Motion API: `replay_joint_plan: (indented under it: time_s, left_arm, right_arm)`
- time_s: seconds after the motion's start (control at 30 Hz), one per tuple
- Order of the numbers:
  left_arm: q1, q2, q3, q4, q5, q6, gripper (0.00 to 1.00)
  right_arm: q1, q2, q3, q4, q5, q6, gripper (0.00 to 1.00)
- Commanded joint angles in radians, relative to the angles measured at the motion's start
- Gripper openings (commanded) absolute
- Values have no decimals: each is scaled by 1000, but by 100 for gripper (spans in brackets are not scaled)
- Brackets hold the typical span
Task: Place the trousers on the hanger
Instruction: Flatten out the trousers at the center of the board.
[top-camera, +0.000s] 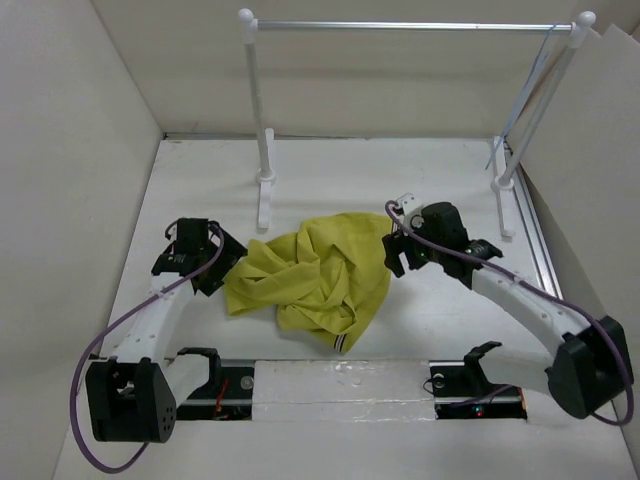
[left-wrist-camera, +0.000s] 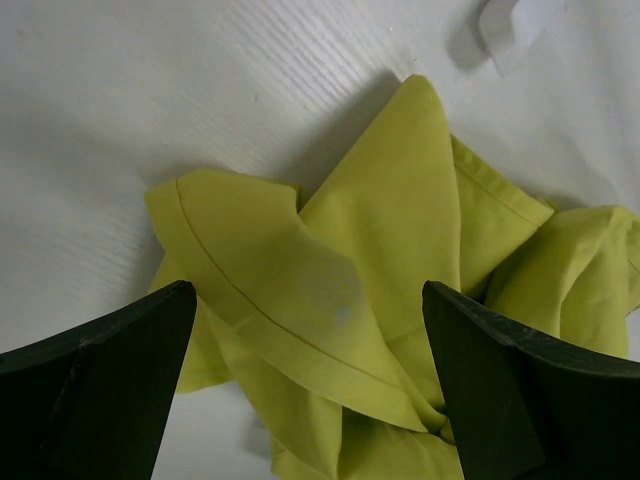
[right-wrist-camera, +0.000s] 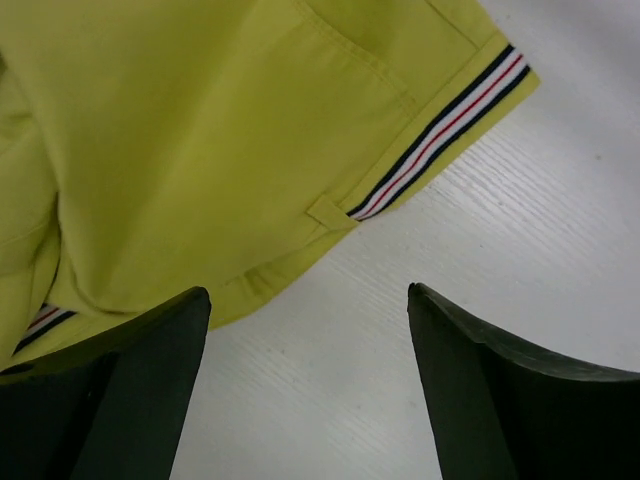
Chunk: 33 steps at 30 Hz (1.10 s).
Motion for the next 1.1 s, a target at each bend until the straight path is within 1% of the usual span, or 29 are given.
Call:
replay_joint_plan:
  time_s: [0.0,0.03,0.1,0.17,0.2,0.23,0.27,0.3,0.33,0.37,0.4,0.43,0.5,0.53,0.57,0.6,0.63,0.67,0.7,0.73,0.77,0.8,0.83,0.87,0.9,0.93,1.0,1.03,1.07]
  left_arm:
    - [6,-7,-51,79,42,-93,94]
    - [6,2,-77,94,63,-102,94]
    - [6,21,-114,124,77,-119,95]
    - [6,33,-167,191,91,-133,95]
    - [6,51,-184,219,94,-133,93]
    - [6,65,-209,284,112,-133,86]
    - [6,77,-213,305,111,-137,78]
    - [6,102,-212,317,105,-137,70]
    - [6,113,-203,346,100,-128,46]
    - [6,122,-194,352,105,-122,29]
    - [6,131,-174,346,102,-113,13]
    - [6,133,-114,292,79,-105,0]
    - [-3,101,-41,228,39,-73,0]
    - [-3,72,40,157,-14,-64,0]
    - [-3,45,82,121,-32,-36,0]
    - [-3,-20,130,90,-86,-21,0]
    - [-3,-51,214,34,-145,-7,0]
    - [-3,-106,257,1,-173,27,0]
    - [-3,-126,303,-29,-206,42,0]
    - [6,-143,387,-89,-266,57,0]
    - [6,-166,429,-123,-298,73,0]
    - [6,-170,473,-157,-337,88,0]
    - [-3,-171,557,-216,-401,94,0]
    - [-13,-173,595,-240,-427,102,0]
    - [-13,-171,630,-256,-456,117,0]
    - [-36,-173,695,-287,-514,124,0]
    - [-46,-170,753,-310,-567,137,0]
    - [-46,-163,774,-309,-594,165,0]
    - [-46,-148,773,-304,-595,171,0]
  right_arm:
    - [-15,121,-29,221,-102,31,86]
    - [-15,143,-41,279,-107,51,89]
    - [-15,199,-81,343,-143,74,92]
    - [-24,241,-100,429,-157,92,93]
    - [-24,288,-103,451,-151,92,93]
    - [-24,313,-103,490,-147,127,92]
    - [-24,342,-100,505,-141,130,91]
    - [-24,367,-92,515,-133,132,88]
    - [-24,405,-91,540,-127,137,51]
    - [-24,411,-91,549,-115,143,30]
    - [-24,407,-94,554,-99,146,14]
    - [-24,360,-98,537,-79,155,0]
    - [20,263,-101,493,-3,138,0]
    - [39,132,-83,369,39,129,0]
    - [55,65,-66,316,129,120,0]
    - [81,1,-45,243,177,112,0]
    - [91,-65,10,103,207,106,0]
    - [91,-187,44,34,234,106,0]
    - [102,-241,79,-36,250,106,0]
    - [102,-294,118,-164,267,76,0]
    - [102,-378,198,-223,295,77,0]
    - [102,-412,245,-288,309,75,0]
    - [102,-437,289,-401,326,80,0]
    - [102,-458,381,-449,367,80,0]
    - [102,-481,427,-497,385,81,0]
    - [102,-486,478,-579,404,83,0]
    - [102,-474,596,-639,448,80,0]
    - [102,-457,621,-699,464,78,0]
    - [102,-437,641,-724,514,78,0]
